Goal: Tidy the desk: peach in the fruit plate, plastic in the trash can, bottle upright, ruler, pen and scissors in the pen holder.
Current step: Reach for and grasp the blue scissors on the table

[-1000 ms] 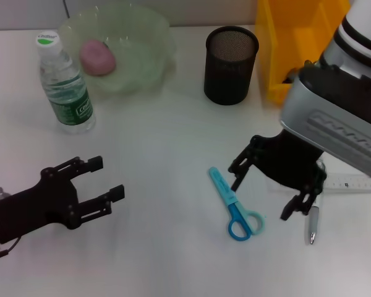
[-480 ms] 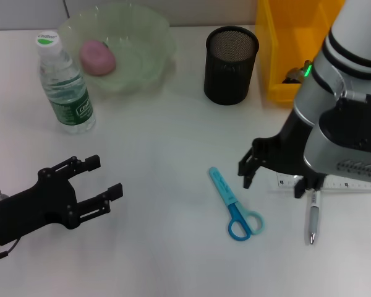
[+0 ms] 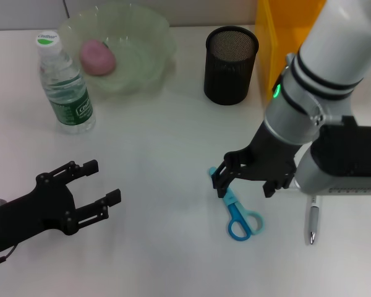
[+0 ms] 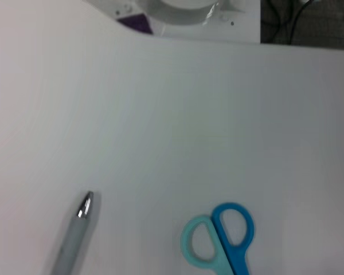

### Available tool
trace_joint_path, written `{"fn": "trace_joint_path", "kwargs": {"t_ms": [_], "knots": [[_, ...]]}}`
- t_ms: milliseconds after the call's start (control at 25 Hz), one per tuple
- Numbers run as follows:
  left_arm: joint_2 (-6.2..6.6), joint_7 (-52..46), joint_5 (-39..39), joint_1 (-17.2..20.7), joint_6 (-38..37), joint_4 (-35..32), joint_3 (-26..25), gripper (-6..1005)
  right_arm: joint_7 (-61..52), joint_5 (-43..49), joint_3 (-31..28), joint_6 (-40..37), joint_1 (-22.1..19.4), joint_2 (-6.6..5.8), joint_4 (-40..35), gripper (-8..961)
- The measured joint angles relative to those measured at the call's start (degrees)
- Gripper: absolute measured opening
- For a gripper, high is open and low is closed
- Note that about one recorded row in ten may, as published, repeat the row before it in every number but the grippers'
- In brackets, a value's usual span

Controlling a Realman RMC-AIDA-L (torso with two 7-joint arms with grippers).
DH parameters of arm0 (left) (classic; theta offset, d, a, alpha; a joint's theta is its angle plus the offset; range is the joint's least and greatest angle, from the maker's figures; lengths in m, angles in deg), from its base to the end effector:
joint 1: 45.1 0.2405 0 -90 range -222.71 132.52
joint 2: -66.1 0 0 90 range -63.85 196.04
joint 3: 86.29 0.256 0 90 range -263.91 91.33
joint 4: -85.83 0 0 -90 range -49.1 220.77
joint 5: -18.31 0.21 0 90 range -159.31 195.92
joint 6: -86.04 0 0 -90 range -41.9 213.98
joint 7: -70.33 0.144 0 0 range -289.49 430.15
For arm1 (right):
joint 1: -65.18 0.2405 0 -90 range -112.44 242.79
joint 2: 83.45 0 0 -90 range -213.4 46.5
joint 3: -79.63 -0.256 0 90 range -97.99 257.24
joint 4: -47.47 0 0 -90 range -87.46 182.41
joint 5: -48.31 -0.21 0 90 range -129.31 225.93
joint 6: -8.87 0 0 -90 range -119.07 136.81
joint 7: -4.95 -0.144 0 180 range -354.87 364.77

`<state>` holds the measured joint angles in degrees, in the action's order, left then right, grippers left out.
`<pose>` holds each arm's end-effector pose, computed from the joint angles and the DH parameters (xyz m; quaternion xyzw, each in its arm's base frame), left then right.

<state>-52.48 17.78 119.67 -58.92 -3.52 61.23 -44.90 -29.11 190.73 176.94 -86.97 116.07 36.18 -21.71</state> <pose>-0.3352 0.2338 -0.0205 -0.9050 -0.2116 -0.2926 0.2248 0.1031 0.3329 -0.0639 0.6508 0.7003 0.1905 0.2230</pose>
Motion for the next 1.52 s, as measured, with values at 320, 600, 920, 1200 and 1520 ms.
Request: {"fn": "trace_joint_path", "kwargs": {"t_ms": [320, 600, 920, 1200, 1520], "knots": [[0.04, 0.66, -0.02, 0.57, -0.29, 0.00, -0.13, 783, 2.51, -1.44, 3.77, 4.32, 0.16, 0.08, 2.84, 825], [0.18, 1.01, -0.19, 0.65, -0.54, -0.18, 0.09, 783, 3.34, -3.05, 6.50, 7.07, 1.71, 0.12, 6.81, 823], [0.19, 2.65, -0.04, 0.77, -1.75, -0.07, -0.18, 783, 3.10, -3.82, 8.80, 9.84, 2.90, 0.24, 9.77, 819], [0.19, 2.86, -0.27, 1.41, -1.83, -0.24, -0.30, 783, 2.54, -3.65, 10.17, 12.28, 4.14, 0.25, 12.39, 737], [0.19, 2.86, -0.33, 1.44, -1.86, -0.08, -0.35, 783, 3.39, -3.82, 10.27, 12.74, 4.79, 0.25, 13.36, 647]]}}
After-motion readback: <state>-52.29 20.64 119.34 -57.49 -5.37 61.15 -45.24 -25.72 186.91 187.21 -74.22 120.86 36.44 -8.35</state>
